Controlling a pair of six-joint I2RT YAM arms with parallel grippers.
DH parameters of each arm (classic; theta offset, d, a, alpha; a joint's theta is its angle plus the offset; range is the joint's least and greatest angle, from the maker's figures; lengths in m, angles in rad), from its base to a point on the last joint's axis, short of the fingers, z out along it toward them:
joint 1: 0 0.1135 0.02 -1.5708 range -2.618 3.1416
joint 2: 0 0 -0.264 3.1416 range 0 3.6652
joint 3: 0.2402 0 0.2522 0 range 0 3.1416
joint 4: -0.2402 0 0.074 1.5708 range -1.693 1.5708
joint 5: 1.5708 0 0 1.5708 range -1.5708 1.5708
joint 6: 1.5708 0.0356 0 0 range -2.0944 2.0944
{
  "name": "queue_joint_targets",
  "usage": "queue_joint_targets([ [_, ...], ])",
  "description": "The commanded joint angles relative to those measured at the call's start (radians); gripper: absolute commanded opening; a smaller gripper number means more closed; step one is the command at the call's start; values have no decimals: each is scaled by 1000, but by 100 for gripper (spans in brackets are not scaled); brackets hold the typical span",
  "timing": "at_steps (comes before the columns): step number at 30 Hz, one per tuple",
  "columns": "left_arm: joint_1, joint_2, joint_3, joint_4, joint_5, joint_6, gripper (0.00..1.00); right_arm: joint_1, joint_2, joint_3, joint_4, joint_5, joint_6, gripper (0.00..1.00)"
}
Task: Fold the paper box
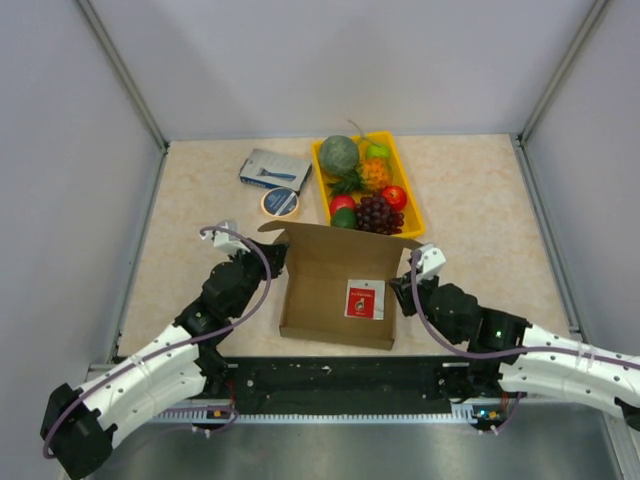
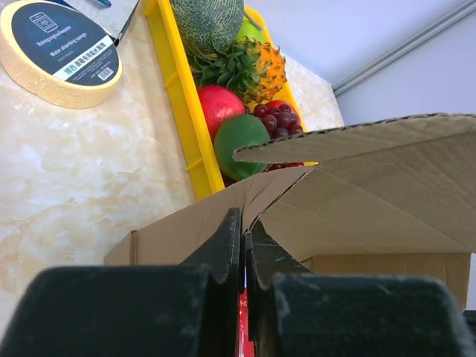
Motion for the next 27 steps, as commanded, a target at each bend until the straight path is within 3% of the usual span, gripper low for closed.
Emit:
queue_joint_targets([
  [1, -24, -3, -39, -76, 85, -58, 0, 6, -27, 4, -63, -12, 43, 3],
  [8, -29, 57, 8, -77, 152, -173, 0, 6, -51, 4, -90, -3, 42, 0],
  [18, -41, 89, 99, -87, 166, -226, 0, 7, -71, -18, -69, -53, 63, 0],
  [27, -40, 66, 129, -96, 14, -122, 0, -19, 28, 4, 207, -52, -79, 0],
])
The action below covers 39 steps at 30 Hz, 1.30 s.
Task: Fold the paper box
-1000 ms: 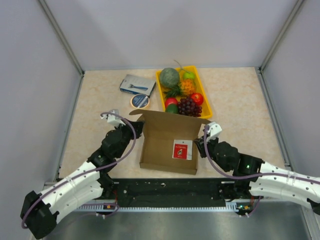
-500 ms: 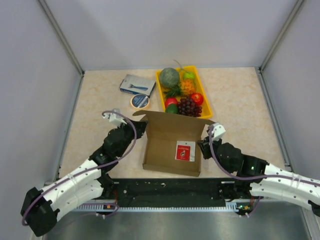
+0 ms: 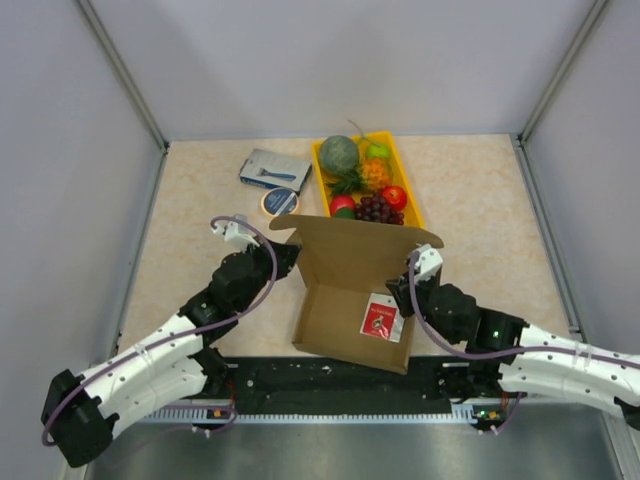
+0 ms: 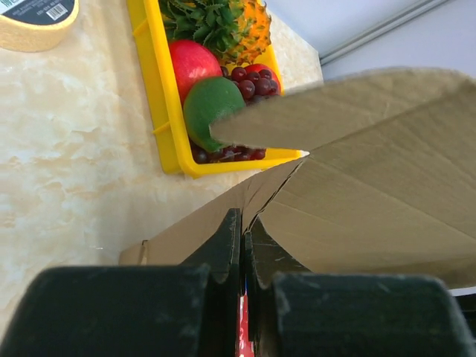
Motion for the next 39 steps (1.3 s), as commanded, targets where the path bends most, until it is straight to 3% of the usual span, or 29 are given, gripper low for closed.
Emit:
queue_joint_targets([
  [1, -4, -13, 45, -8, -44, 66, 0, -32, 58, 29, 222, -38, -116, 0],
  [5, -2, -7, 117, -78, -85, 149, 0, -63, 121, 121, 178, -66, -147, 0],
  [6, -4, -4, 140, -82, -89, 169, 0, -63, 117, 163, 105, -70, -134, 12],
  [8, -4, -4, 155, -96, -105, 242, 0, -63, 100, 201, 29, -72, -89, 20],
  [11, -2, -5, 184, -160, -194, 339, 0, -63, 42, 253, -112, -41, -58, 43],
  [12, -1, -8, 195, -188, -233, 368, 0, -65, 27, 282, -158, -37, -57, 54],
  [14, 1, -11, 201, -203, -257, 429, 0, -103, 37, 354, -280, -75, -80, 65],
  [15, 2, -11, 201, -203, -262, 465, 0, -132, 52, 389, -328, -96, -81, 66],
  [16, 2, -13, 203, -203, -257, 479, 0, -248, 96, 424, -395, -241, -100, 68],
  [20, 5, -11, 191, -194, -218, 532, 0, -512, 247, 646, -491, -509, -237, 68],
  [25, 9, -14, 184, -189, -205, 568, 0, -615, 495, 854, -627, -719, -498, 66],
  [28, 9, -25, 187, -186, -205, 594, 0, -690, 588, 892, -627, -849, -511, 64],
  [31, 12, -40, 188, -182, -195, 609, 0, -703, 599, 888, -569, -871, -560, 64],
  [39, 16, -53, 157, -151, -156, 603, 0, -703, 606, 821, -437, -739, -663, 64],
])
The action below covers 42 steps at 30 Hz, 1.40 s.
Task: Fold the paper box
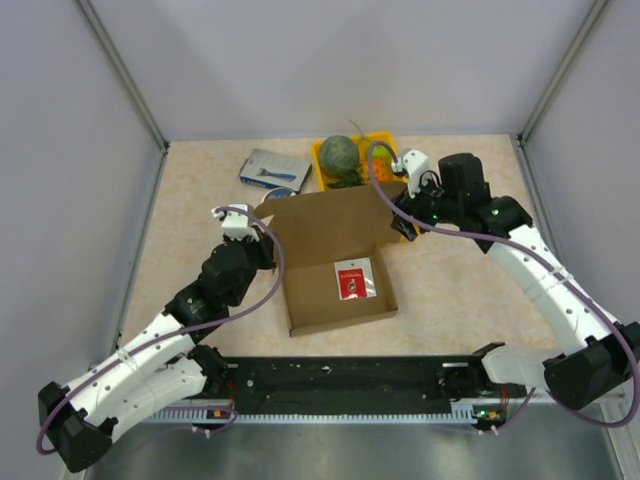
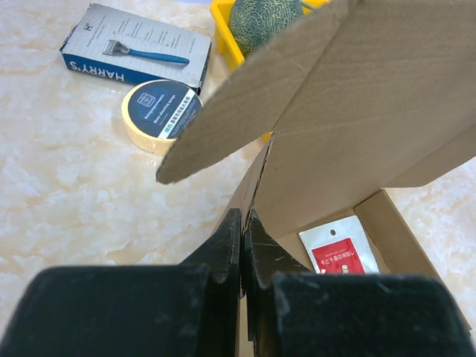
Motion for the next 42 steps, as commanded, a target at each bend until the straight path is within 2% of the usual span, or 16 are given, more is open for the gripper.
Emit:
queue_joint_targets([
  [1, 9, -10, -3, 70, 31, 9, 0, -7, -21, -35, 119, 48, -101, 64],
  [7, 9, 2, -3, 80, 53, 9, 0, -6, -18, -78, 186, 64, -138, 64],
  [10, 12, 7, -1, 80, 55, 20, 0, -7, -15, -98, 223, 121, -170, 65],
  [22, 30, -4, -21, 82, 77, 29, 0, -6, 36, -124, 295, 110, -191, 66],
  [30, 36, -1, -21, 82, 93, 34, 0, -9, -4, -182, 365, 133, -199, 68],
  [33, 45, 2, -24, 117, 99, 23, 0, -10, -12, -185, 363, 83, -175, 64],
  [35, 50, 14, -18, 119, 104, 14, 0, -10, -21, -196, 363, 64, -161, 57],
  [36, 52, 19, -15, 116, 101, 11, 0, -10, -24, -197, 361, 47, -143, 53],
  [37, 52, 30, -6, 111, 91, 3, 0, -10, -26, -200, 363, 41, -132, 43],
  [42, 53, 83, 46, 57, 16, -77, 0, -9, -65, -217, 361, 14, -20, 22],
])
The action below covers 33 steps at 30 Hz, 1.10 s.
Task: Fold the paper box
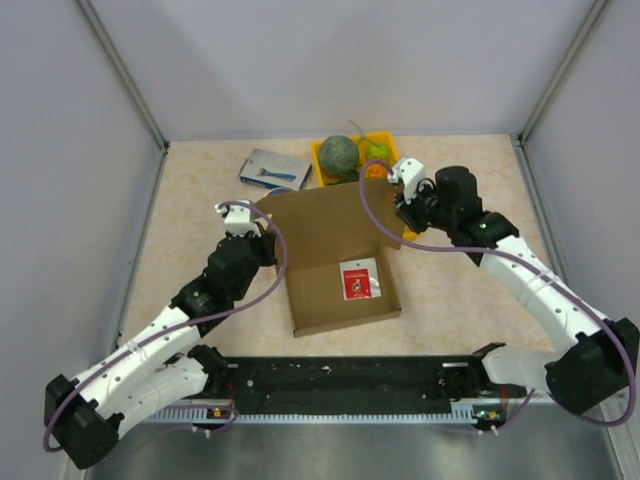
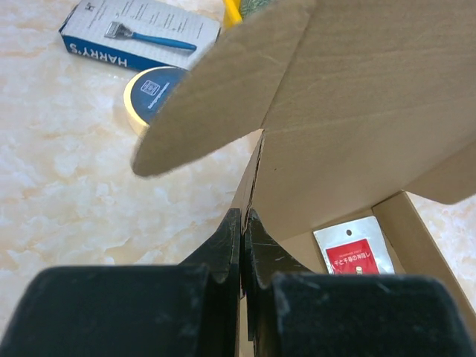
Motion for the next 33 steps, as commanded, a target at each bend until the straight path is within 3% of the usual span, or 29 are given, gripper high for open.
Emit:
queue_joint_targets([
  [1, 2, 48, 66, 17, -44, -95, 0, -4, -58, -14, 35, -64, 120, 17],
  [3, 1, 77, 80, 12, -53, -120, 0, -2, -75, -30, 36, -71, 174, 5],
  [6, 1, 106, 86, 11, -72, -166, 0, 27, -105, -62, 40, -67, 226, 0],
  [16, -2, 178, 135, -69, -116, -385, 0, 145, -228, -168, 84, 102, 346, 0],
  [21, -44, 191, 73, -22, -184, -438, 0, 183, -257, -208, 116, 179, 459, 0],
  [33, -65, 125, -66, 46, -190, -473, 0, 441, -266, -189, 20, 692, 841, 0],
])
